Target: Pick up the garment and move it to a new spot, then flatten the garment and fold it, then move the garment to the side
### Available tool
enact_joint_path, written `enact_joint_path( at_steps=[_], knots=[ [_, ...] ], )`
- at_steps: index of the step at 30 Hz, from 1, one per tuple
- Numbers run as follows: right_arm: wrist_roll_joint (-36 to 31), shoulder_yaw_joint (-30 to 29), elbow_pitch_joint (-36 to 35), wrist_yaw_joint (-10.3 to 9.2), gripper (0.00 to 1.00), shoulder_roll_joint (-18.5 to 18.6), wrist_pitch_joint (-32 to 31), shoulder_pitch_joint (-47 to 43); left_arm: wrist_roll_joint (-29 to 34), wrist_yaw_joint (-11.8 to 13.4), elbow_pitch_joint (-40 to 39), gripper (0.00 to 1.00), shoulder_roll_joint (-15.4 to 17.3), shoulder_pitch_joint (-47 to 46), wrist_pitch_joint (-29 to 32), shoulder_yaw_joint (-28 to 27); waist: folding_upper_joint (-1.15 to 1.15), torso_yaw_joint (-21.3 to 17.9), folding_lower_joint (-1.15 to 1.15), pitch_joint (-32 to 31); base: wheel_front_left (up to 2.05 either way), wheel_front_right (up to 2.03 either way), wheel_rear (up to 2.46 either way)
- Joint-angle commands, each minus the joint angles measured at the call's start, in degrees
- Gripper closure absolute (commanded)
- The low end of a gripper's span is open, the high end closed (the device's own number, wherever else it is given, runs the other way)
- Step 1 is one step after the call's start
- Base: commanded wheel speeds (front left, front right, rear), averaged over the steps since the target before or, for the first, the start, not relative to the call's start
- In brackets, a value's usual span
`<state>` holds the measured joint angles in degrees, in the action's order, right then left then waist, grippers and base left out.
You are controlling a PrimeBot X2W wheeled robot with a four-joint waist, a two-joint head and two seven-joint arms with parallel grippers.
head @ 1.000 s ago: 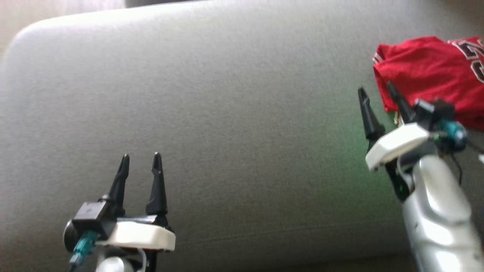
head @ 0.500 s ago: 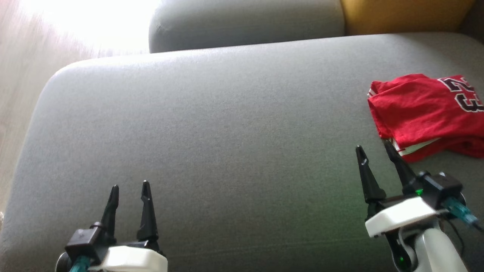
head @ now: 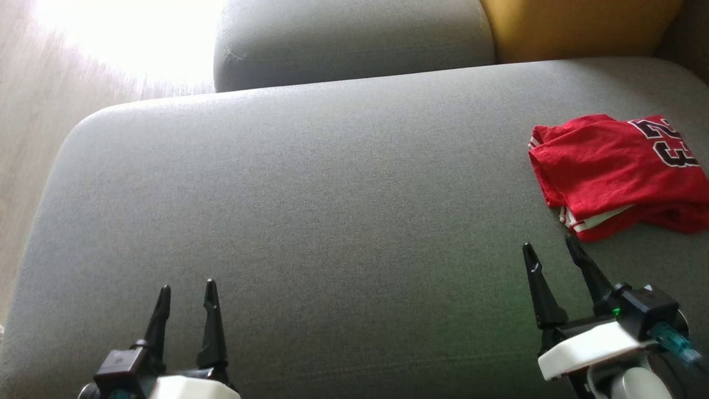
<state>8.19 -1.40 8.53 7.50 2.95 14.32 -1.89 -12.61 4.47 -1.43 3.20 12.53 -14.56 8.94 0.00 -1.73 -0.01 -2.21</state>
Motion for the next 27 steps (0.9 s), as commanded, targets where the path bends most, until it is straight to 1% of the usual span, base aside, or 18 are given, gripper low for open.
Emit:
enact_joint_path(
  at_steps=[1,3,4,7,27],
  knots=[
    [-0.3,1.6,-2.2,-0.01,0.00,-0.1,0.7,1.3,0.6,-0.2,-1.6,0.00,-0.3,-2.2,-0.4,-1.7,0.00,0.1,0.01,-0.1,0.00,0.00,0.00],
    [-0.2,1.9,-2.0,-0.01,0.00,-0.1,0.7,1.2,0.5,-0.1,-1.9,0.00,-0.3,-2.2,-0.4,-1.7,0.00,0.3,0.01,-0.2,0.00,0.00,0.00],
    [-0.1,0.3,0.0,0.01,1.00,0.0,0.0,0.0,0.0,0.0,-0.1,1.00,0.0,0.1,0.0,0.0,0.00,0.2,0.01,-0.2,0.00,0.00,0.00],
    [0.0,0.4,2.4,0.01,1.00,0.0,0.0,-0.4,-0.2,0.1,2.2,1.00,0.0,0.5,0.1,0.1,0.00,0.3,0.01,-0.2,0.00,0.00,0.00],
    [13.4,0.2,2.8,0.01,1.00,0.5,-2.7,0.8,-13.2,-1.7,4.1,1.00,0.7,-2.4,2.4,-1.2,0.00,0.5,0.01,0.2,0.00,0.00,0.00]
  ],
)
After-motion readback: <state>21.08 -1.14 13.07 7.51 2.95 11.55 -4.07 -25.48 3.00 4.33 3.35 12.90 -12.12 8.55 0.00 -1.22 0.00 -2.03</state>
